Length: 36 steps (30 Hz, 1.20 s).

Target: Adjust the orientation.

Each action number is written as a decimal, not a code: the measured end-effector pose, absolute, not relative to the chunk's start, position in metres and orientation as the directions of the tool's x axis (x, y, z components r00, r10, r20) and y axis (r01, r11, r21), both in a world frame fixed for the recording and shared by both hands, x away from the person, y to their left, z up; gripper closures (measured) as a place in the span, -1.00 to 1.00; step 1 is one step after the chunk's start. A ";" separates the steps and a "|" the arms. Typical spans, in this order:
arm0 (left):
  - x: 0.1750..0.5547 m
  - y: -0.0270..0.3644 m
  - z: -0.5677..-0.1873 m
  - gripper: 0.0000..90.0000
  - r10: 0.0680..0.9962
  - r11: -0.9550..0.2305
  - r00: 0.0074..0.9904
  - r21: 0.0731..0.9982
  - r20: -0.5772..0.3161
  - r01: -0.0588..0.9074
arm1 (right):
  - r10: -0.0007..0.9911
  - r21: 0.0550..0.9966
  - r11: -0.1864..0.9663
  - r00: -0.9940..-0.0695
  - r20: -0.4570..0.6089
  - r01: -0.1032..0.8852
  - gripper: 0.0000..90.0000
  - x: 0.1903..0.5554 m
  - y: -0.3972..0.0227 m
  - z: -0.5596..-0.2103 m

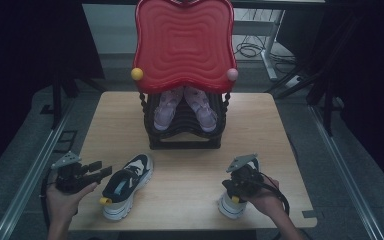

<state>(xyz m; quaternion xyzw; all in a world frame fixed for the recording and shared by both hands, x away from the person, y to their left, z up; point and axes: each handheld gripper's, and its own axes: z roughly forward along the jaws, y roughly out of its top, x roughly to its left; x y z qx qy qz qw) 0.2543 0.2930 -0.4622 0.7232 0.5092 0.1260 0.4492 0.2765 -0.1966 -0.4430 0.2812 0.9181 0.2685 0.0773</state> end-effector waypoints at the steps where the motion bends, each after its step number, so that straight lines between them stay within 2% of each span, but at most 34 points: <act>1: 0.254 0.293 -0.462 0.03 0.850 -0.078 0.450 0.778 -0.275 0.623 | 0.552 0.528 0.707 -0.834 0.005 0.471 0.99 0.273 -0.197 -0.442; 21: 0.254 0.292 -0.463 0.03 0.849 -0.079 0.450 0.777 -0.276 0.625 | 0.543 0.481 0.733 -0.840 0.012 0.481 0.99 0.246 -0.219 -0.437; 36: 0.254 0.290 -0.463 0.03 0.848 -0.084 0.453 0.775 -0.275 0.627 | 0.585 0.455 0.722 -0.811 0.001 0.521 0.99 0.236 -0.248 -0.435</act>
